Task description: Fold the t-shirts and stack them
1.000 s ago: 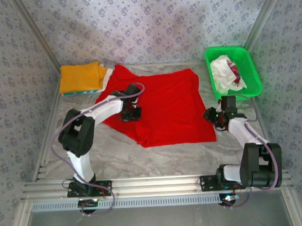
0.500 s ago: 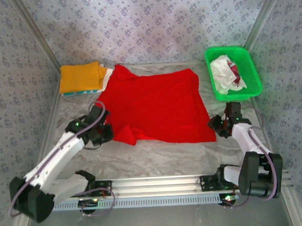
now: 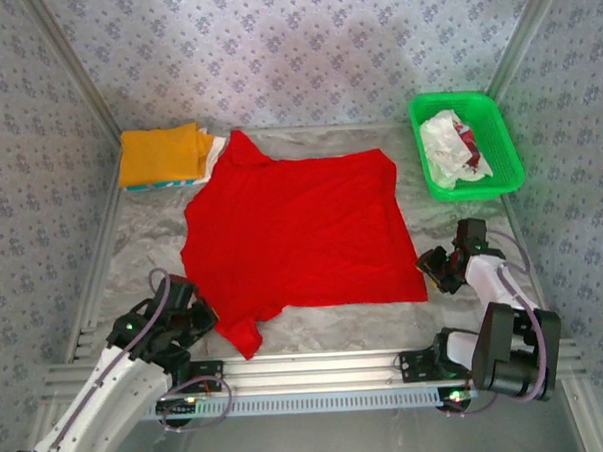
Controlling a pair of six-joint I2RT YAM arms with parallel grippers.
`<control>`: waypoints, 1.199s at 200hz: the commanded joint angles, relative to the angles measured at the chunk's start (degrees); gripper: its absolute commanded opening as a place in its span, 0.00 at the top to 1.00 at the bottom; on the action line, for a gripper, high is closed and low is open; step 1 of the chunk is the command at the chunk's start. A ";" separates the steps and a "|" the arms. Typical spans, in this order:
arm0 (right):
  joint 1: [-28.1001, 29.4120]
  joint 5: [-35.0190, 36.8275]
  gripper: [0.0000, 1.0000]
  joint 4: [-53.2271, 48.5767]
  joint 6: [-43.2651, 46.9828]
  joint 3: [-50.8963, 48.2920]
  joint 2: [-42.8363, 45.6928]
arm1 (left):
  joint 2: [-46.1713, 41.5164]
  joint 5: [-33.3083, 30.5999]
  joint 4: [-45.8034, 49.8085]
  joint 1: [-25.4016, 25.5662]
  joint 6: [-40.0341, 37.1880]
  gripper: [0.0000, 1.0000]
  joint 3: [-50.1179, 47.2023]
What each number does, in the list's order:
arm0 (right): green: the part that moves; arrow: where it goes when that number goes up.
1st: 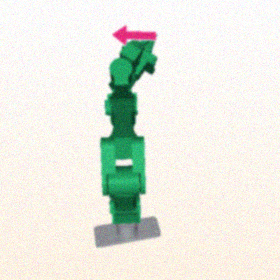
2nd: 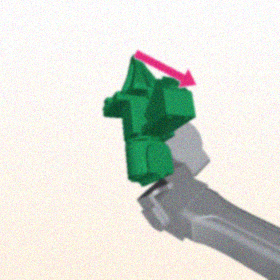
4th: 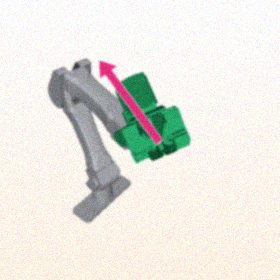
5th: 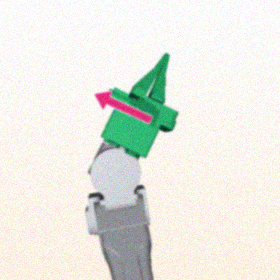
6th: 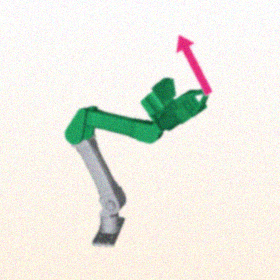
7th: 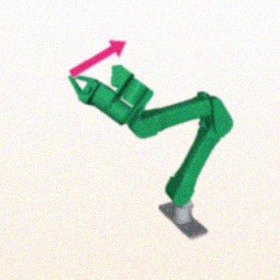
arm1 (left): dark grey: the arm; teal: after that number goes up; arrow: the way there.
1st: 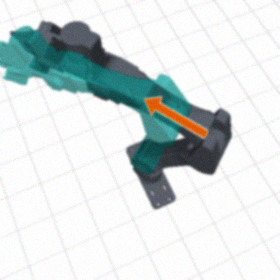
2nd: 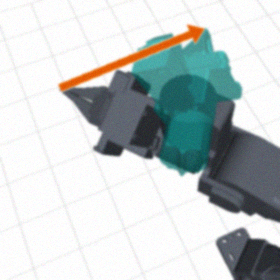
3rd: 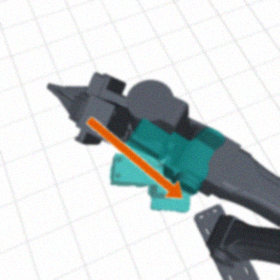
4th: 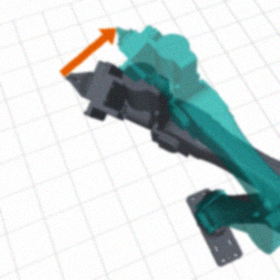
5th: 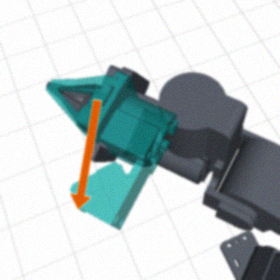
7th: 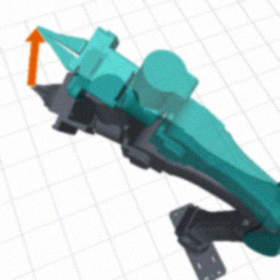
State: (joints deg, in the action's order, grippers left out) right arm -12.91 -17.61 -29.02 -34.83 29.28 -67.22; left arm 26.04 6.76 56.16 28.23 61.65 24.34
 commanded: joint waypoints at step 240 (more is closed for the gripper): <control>5.17 -4.63 0.94 -9.39 -1.90 1.53 -0.51 | 28.89 1.01 -8.82 -19.59 -16.18 0.99 11.36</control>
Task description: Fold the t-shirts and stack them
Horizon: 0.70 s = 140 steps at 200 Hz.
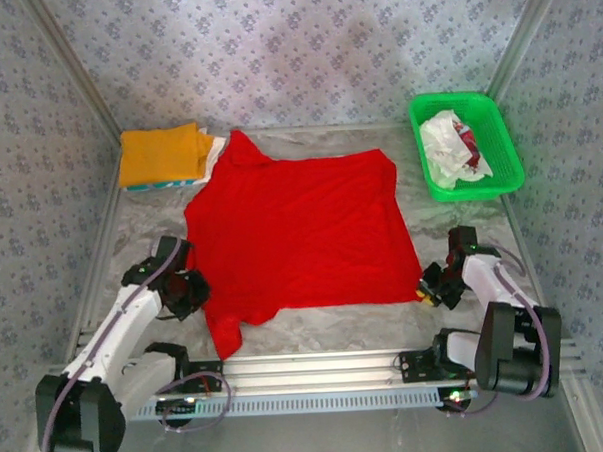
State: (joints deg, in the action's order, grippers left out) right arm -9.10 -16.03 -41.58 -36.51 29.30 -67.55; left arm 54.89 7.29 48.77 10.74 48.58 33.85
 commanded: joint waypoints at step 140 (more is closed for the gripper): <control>0.41 -3.04 1.00 14.60 -0.77 10.07 -10.80 | 42.49 -0.49 -21.64 -6.59 -21.49 1.00 26.48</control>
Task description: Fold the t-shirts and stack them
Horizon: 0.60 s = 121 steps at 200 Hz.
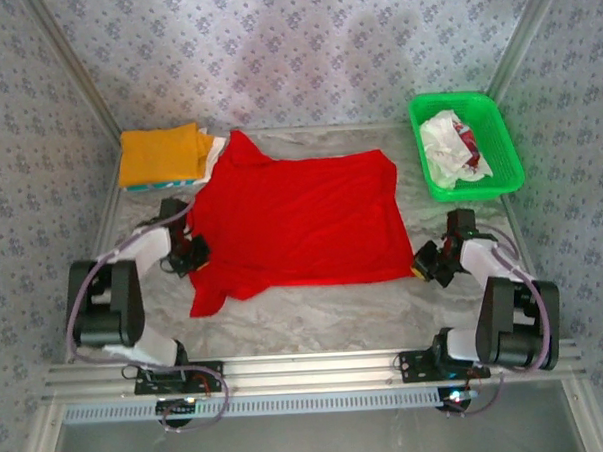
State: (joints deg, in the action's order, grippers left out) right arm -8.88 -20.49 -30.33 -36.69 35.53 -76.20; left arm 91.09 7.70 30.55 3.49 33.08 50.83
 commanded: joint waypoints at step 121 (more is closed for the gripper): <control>0.74 0.18 1.00 4.77 0.15 5.52 -5.88 | -34.05 -2.42 12.98 1.57 15.76 0.47 -14.48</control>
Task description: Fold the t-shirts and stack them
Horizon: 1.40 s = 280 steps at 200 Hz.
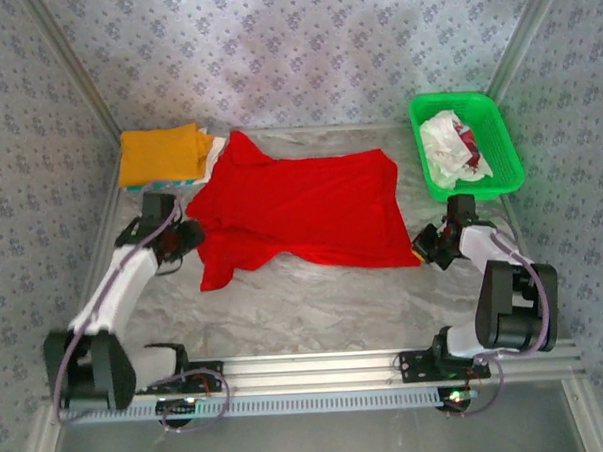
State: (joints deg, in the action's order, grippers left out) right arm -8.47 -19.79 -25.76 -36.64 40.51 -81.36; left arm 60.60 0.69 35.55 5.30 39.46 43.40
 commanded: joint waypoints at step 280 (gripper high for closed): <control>1.62 0.03 1.00 1.86 -0.10 -2.72 2.28 | 13.23 4.21 -5.00 1.82 3.04 0.95 -9.12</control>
State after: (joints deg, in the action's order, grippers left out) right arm -7.18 -19.77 -23.49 -36.64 38.37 -80.40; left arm 74.15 6.39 29.74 6.87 43.57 33.63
